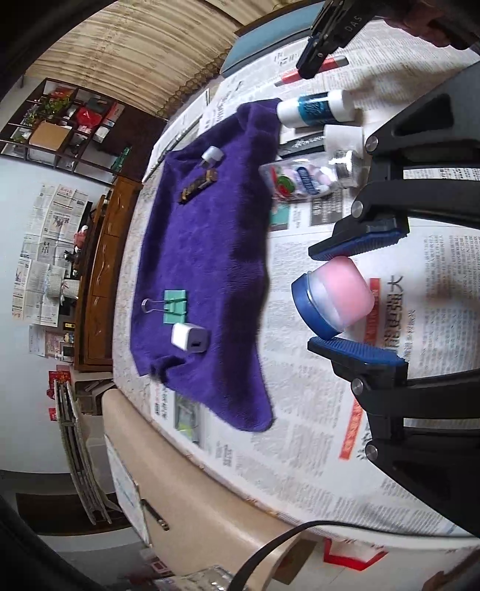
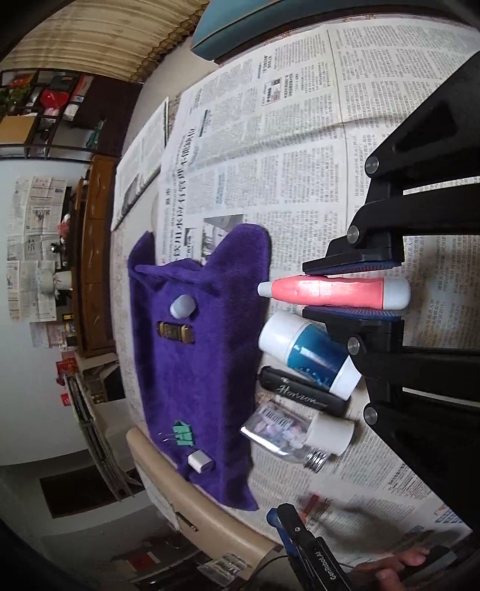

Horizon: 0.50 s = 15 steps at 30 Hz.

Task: Organize rigid objects
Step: 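Grasp the pink lip balm jar with left tool while right tool grasps the pink tube, then place the pink jar and pink tube onto the purple towel with both tools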

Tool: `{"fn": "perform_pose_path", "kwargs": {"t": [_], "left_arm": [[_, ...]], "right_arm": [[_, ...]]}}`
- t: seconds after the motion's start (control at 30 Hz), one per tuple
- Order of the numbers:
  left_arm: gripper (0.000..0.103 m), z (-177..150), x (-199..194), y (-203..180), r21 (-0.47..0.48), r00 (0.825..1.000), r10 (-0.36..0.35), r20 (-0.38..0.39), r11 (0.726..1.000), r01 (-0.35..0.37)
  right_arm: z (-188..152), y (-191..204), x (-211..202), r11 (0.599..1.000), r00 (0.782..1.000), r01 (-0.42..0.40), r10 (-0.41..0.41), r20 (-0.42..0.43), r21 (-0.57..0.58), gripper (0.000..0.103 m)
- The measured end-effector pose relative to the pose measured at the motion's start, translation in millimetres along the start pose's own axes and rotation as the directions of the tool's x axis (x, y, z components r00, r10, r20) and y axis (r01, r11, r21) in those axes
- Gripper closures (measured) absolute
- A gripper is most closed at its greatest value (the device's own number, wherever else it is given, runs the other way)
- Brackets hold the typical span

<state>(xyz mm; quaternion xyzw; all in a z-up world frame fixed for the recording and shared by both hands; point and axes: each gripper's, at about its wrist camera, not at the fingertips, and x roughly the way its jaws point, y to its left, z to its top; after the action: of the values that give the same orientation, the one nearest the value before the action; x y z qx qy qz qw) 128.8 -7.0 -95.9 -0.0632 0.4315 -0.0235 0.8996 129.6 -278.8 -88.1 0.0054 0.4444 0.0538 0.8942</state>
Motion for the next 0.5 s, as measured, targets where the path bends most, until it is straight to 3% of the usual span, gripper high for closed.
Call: {"fn": "perform_pose_path", "kwargs": {"t": [0.5], "left_arm": [[0.062, 64.9, 3.4, -14.4, 0.069, 0.999, -0.034, 0.033, 0.997, 0.032]], "right_arm": [[45.8, 7.2, 7.9, 0.999, 0.999, -0.051, 0.051, 0.001, -0.016, 0.086]]}}
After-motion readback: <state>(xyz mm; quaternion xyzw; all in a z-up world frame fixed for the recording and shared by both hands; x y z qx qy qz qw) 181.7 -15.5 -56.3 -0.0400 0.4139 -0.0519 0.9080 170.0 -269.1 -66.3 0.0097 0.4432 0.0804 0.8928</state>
